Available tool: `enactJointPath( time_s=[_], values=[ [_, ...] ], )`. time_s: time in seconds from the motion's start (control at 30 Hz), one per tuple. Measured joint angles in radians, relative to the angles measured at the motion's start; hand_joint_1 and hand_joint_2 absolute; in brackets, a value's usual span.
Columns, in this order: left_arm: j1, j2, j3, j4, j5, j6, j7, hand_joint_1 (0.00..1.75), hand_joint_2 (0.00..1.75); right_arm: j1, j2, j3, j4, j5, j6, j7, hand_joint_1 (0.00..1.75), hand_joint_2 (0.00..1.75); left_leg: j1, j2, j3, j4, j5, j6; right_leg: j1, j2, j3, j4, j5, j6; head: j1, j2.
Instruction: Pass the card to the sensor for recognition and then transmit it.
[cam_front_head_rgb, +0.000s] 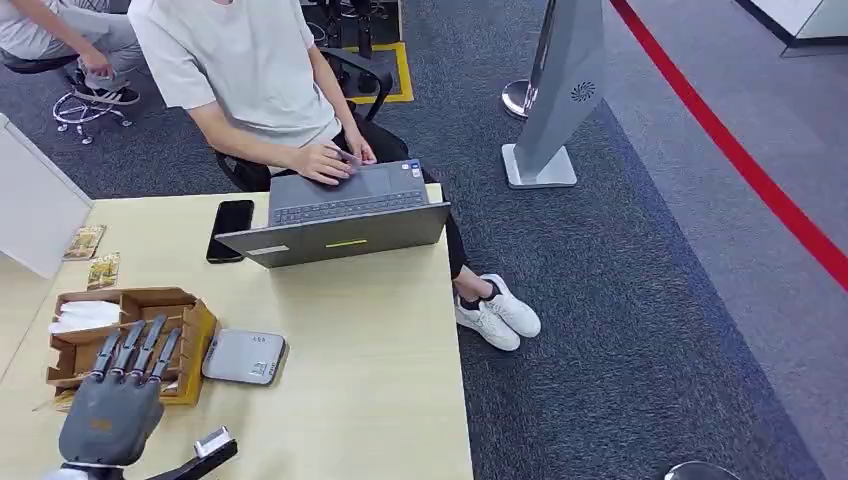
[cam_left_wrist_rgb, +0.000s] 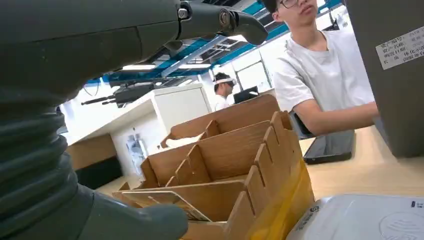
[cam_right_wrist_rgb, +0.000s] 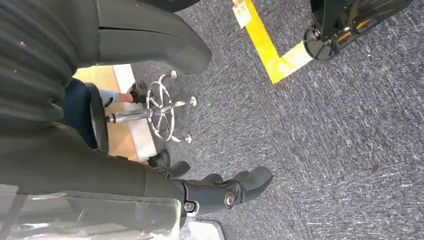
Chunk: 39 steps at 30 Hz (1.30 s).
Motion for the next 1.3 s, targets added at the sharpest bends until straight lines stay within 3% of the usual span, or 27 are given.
enactJointPath(
  time_s=[0.2, 0.5, 1.3],
  values=[
    [-0.001, -0.002, 0.000, 0.000, 0.000, -0.013, 0.002, 0.00, 1.75, 0.000, -0.002, 0.000, 0.000, 0.002, 0.010, 0.000, 0.00, 1.75, 0.000, 0.000, 0.000, 0.000, 0.000, 0.000, 0.000, 0.000, 0.000, 0.000, 0.000, 0.000, 0.000, 0.000],
    [-0.020, -0.034, 0.027, 0.024, -0.025, -0.023, 0.050, 0.00, 1.75, 0.000, -0.005, 0.001, 0.000, 0.002, 0.011, 0.002, 0.00, 1.75, 0.000, 0.000, 0.000, 0.000, 0.000, 0.000, 0.000, 0.000, 0.000, 0.000, 0.000, 0.000, 0.000, 0.000],
    [-0.038, -0.066, 0.048, 0.074, -0.021, -0.037, 0.052, 0.00, 1.75, 0.000, -0.008, 0.002, 0.000, 0.003, 0.013, 0.002, 0.00, 1.75, 0.000, 0.000, 0.000, 0.000, 0.000, 0.000, 0.000, 0.000, 0.000, 0.000, 0.000, 0.000, 0.000, 0.000]
  ],
)
